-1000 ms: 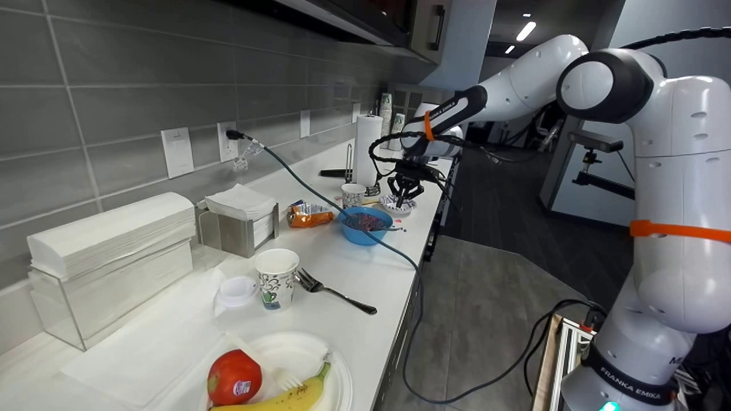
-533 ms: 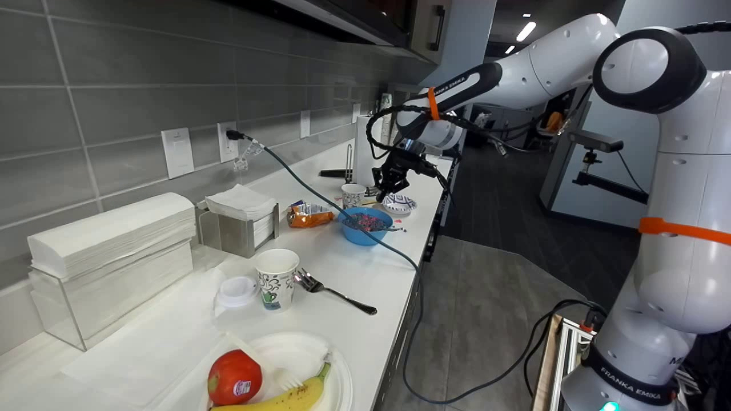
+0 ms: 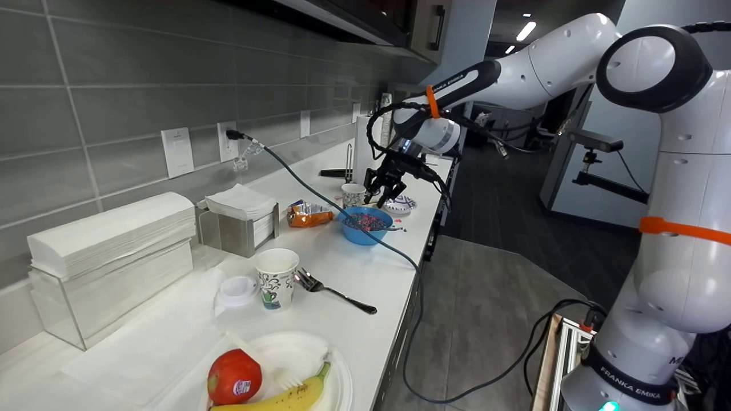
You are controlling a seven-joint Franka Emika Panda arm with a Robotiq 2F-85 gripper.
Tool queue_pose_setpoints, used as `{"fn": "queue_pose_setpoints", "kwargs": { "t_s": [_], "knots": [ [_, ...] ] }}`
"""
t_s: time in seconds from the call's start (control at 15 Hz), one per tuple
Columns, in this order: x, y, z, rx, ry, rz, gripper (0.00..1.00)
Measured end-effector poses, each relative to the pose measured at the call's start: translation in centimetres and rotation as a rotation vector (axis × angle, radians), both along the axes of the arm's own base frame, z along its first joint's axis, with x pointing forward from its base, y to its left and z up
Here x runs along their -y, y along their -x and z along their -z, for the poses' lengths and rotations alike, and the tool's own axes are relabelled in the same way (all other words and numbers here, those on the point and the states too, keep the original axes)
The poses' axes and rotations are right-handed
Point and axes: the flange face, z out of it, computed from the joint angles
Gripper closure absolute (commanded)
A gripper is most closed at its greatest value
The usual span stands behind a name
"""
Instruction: Pick up some cereal from the counter and put it in the blue bowl.
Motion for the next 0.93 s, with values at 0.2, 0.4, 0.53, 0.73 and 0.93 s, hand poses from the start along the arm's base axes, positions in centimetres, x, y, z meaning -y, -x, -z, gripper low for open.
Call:
{"fn": "queue_pose_setpoints", "kwargs": {
  "t_s": [0.2, 0.4, 0.53, 0.73, 0.93],
  "knots": [
    [0.9, 0.8, 0.4, -0.035, 0.107, -0.058, 0.0],
    [2.3, 3.0, -0.7, -0.063, 0.267, -0.146, 0.0],
    [3.1, 4.9, -3.5, -0.041, 0.359, -0.198, 0.0],
    [3.7, 8.1, -9.7, 0.091, 0.397, -0.212, 0.0],
    [3.5, 10.2, -11.6, 0.129, 0.394, -0.209, 0.0]
  ]
}}
